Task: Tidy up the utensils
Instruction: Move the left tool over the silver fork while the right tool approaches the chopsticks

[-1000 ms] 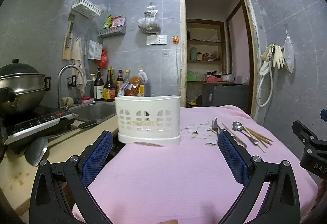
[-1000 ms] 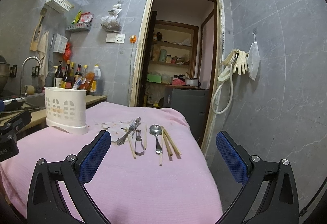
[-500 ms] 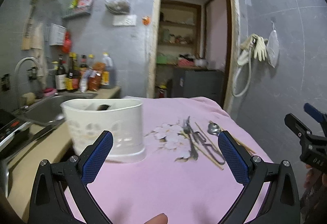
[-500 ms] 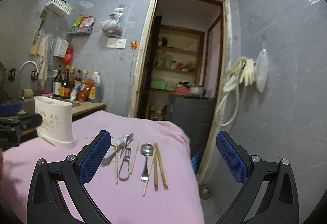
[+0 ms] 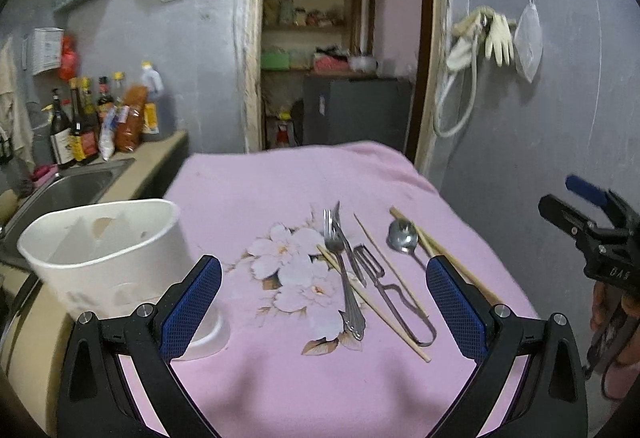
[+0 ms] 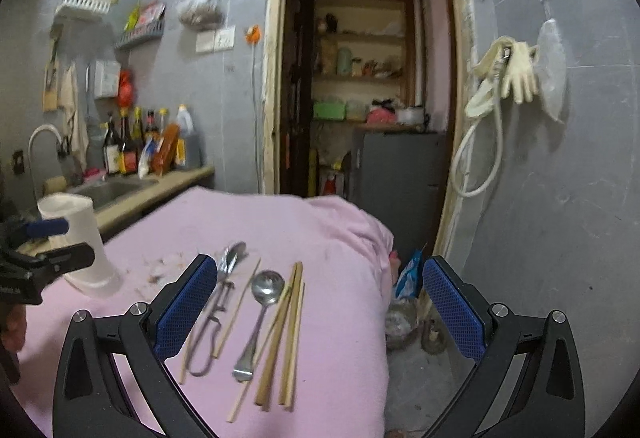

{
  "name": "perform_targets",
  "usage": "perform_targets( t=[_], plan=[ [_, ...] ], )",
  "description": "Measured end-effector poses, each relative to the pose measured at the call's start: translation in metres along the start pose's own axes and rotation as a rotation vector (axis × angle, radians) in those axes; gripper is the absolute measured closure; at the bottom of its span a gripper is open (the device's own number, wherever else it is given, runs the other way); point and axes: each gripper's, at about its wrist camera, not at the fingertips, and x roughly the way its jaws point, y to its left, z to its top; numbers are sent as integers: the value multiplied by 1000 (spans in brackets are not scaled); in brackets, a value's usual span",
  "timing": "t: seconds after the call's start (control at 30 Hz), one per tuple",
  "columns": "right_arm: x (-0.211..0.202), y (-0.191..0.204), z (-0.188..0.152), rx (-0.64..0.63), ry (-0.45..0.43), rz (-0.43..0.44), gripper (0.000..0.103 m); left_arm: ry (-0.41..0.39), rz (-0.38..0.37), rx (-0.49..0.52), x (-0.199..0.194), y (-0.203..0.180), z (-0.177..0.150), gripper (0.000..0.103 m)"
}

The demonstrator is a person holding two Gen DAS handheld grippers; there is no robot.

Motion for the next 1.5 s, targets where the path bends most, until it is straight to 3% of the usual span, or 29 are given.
perform_targets(
  t=[0.17, 0.3, 0.37, 0.47, 0.53, 0.77, 0.9, 1.13, 1.5],
  plan=[
    [26, -9, -2, -4, 60, 74, 2, 78, 4, 35, 37, 0, 0, 23],
    [54, -19, -5, 11, 152, 149, 22, 151, -28, 44, 62, 0, 0, 44],
    [67, -23, -8, 32, 200, 194, 28, 211, -63, 45, 79, 1, -2, 61],
    [85, -26, -14, 34, 277, 232, 53, 290, -97, 42, 102, 2, -7, 72],
    [94, -26, -17, 22, 308, 237, 56, 329, -103, 35, 115, 4, -10, 76],
    [116, -24, -27, -8, 402, 248, 72, 448, -142, -32, 147, 18, -22, 83],
    [127, -23, -31, -27, 439, 258, 77, 468, -150, -52, 153, 25, -26, 90],
    [138, -19, -37, -43, 491, 263, 80, 528, -178, -77, 155, 29, -29, 94],
    [143, -20, -34, -37, 519, 255, 80, 529, -177, -131, 132, 24, -31, 97]
  ],
)
